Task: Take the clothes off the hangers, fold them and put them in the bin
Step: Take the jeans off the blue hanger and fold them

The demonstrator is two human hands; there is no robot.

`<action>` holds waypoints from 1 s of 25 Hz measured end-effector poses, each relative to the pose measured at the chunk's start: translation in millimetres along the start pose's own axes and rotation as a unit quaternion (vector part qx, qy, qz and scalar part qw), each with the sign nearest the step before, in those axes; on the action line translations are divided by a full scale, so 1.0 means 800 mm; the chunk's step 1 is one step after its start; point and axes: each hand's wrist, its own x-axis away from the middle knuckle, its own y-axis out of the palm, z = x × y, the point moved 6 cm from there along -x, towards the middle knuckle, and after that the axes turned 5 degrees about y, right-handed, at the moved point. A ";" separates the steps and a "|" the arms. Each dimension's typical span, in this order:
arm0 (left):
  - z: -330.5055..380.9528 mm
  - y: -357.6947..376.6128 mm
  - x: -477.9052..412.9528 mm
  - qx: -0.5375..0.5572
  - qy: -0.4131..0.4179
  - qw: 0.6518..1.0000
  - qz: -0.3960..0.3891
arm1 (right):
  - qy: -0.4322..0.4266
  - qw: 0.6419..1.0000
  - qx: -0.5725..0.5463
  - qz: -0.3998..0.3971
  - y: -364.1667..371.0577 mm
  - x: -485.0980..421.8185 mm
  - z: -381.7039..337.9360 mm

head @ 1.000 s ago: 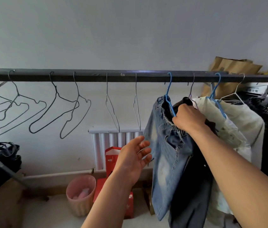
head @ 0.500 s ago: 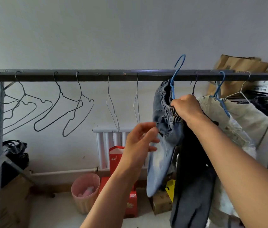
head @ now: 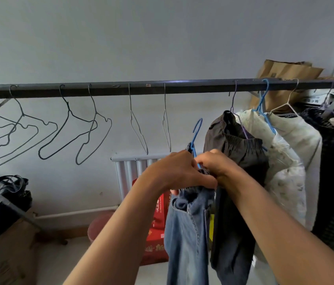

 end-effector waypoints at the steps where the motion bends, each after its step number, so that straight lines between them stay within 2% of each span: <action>1: 0.001 0.002 0.004 -0.001 0.020 1.000 0.016 | 0.010 1.000 -0.009 0.004 0.004 -0.002 0.006; 6: 0.003 0.020 0.032 -0.122 0.118 0.981 0.091 | 0.062 0.989 -0.121 0.051 0.000 -0.020 0.021; 9: -0.007 0.025 0.045 -0.103 0.148 0.975 0.129 | 0.059 0.981 -0.183 0.025 0.005 -0.026 0.013; 12: -0.023 0.030 0.055 -0.073 0.152 0.980 0.102 | 0.087 0.964 -0.249 -0.025 0.009 -0.026 0.003; 14: -0.036 0.044 0.058 -0.049 0.135 0.987 0.079 | 0.133 0.941 -0.291 -0.112 0.011 -0.023 0.000; 17: -0.064 0.060 0.048 -0.018 0.082 0.992 0.099 | 0.155 0.931 -0.262 -0.202 0.016 -0.006 0.005; 21: -0.099 0.079 0.031 0.049 0.020 0.993 0.103 | 0.117 0.950 -0.230 -0.176 0.003 0.014 -0.003; 25: -0.130 0.091 0.025 0.027 -0.057 0.990 0.128 | 0.065 0.955 -0.241 -0.162 -0.033 0.040 -0.025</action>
